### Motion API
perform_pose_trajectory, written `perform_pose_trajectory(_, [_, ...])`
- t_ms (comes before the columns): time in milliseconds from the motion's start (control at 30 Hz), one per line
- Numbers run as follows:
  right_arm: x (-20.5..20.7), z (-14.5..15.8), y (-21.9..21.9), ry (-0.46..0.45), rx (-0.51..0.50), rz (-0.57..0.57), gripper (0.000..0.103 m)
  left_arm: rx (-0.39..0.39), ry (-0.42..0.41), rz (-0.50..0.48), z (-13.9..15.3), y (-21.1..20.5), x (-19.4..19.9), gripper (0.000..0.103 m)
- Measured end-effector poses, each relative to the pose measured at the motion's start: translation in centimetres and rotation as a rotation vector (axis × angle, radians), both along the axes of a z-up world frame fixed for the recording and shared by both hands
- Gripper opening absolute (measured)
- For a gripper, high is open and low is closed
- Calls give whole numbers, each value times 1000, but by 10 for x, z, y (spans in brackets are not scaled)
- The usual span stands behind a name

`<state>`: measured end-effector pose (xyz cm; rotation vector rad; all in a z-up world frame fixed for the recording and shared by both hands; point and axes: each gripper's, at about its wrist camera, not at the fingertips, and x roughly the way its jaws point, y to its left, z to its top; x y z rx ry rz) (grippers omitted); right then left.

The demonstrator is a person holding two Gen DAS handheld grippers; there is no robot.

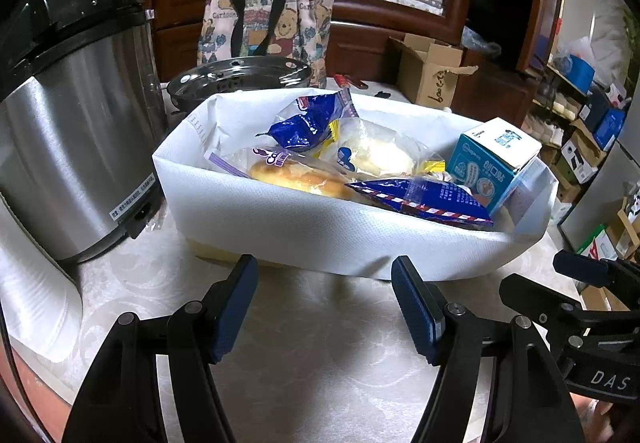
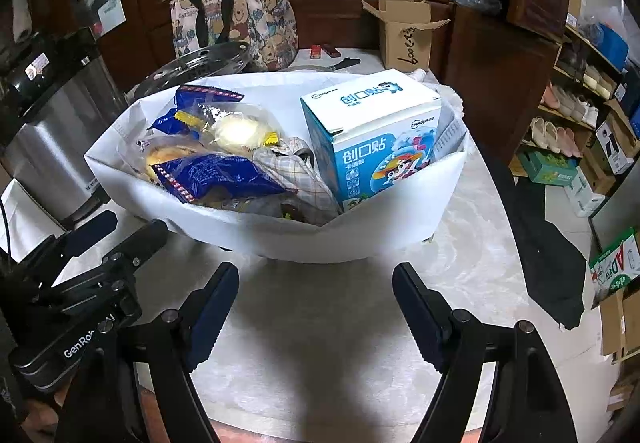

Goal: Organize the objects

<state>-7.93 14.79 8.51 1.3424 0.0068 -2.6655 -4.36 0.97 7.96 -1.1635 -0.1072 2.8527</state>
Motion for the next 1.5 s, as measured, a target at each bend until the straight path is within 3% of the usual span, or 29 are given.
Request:
perform_pose_trajectory(267, [2, 1, -3, 10, 5, 9, 78, 14, 1, 1, 0, -1, -1, 68])
perform_pose_trajectory(433, [2, 1, -3, 8, 7, 10, 78, -24, 10, 1, 0, 4, 0, 68])
perform_pose_trajectory(600, [4, 2, -6, 18, 22, 13, 78, 19, -10, -23, -3, 4, -1, 68])
perform_pose_trajectory(1500, [4, 0, -7, 21, 29, 14, 78, 23, -5, -10, -2, 1, -2, 68])
